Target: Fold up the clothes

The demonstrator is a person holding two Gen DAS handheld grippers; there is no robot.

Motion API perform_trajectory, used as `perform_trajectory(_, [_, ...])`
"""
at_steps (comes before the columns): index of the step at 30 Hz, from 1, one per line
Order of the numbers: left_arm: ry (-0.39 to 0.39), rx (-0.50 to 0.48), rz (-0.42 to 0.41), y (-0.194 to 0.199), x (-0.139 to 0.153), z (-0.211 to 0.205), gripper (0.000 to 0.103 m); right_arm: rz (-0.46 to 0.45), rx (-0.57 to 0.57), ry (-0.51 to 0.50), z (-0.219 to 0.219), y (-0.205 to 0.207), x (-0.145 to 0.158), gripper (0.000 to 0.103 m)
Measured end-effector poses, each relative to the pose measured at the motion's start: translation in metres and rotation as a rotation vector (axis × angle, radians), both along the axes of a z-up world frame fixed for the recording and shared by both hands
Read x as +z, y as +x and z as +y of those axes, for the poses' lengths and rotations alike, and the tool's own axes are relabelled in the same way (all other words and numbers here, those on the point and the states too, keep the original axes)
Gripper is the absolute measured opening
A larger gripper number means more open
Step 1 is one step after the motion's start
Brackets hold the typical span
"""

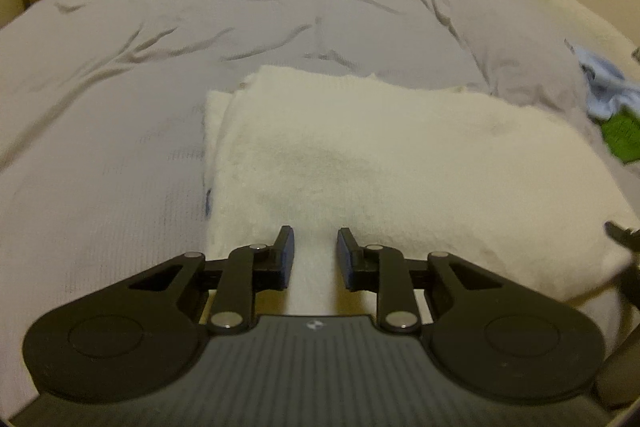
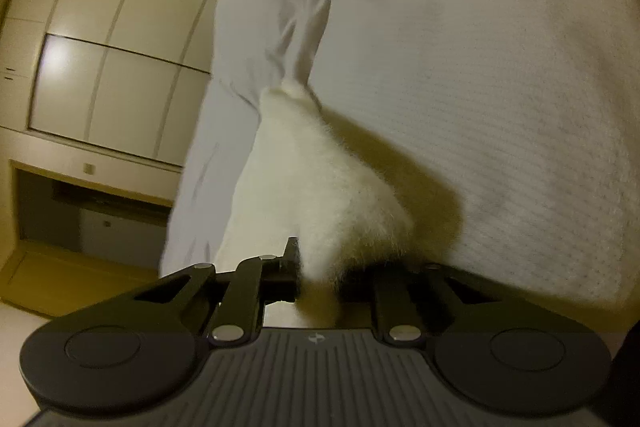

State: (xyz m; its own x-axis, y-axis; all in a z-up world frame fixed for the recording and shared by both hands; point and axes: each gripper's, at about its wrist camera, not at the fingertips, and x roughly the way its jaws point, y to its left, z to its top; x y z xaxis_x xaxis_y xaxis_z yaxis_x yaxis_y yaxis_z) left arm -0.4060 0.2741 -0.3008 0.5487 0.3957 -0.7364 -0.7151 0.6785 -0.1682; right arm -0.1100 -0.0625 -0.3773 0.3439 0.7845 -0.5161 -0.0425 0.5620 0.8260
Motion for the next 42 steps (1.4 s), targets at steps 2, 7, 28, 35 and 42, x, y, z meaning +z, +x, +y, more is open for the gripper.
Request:
perform_trajectory(2, [-0.038,0.010,-0.047,-0.010,0.004,0.007,0.021,-0.162,0.059,-0.123,0.021,-0.006,0.033,0.013])
perform_trajectory(7, [-0.084,0.039,-0.142,-0.039,0.017,0.021,0.019,-0.732,0.271,-0.415,0.097,-0.064,0.114,0.011])
perform_trajectory(28, [-0.349,0.041,-0.373,-0.071,0.008,0.029,0.027,-0.896,0.907,-0.263,0.167,-0.146,0.104,0.066])
perform_trajectory(35, [-0.615,0.070,-0.520,-0.042,-0.024,0.068,0.038,-0.336,0.470,-0.278,0.138,-0.029,0.070,0.034])
perform_trajectory(42, [-0.651,0.034,-0.500,0.004,-0.037,0.102,0.039,-0.276,0.523,-0.317,0.182,-0.023,0.038,0.027])
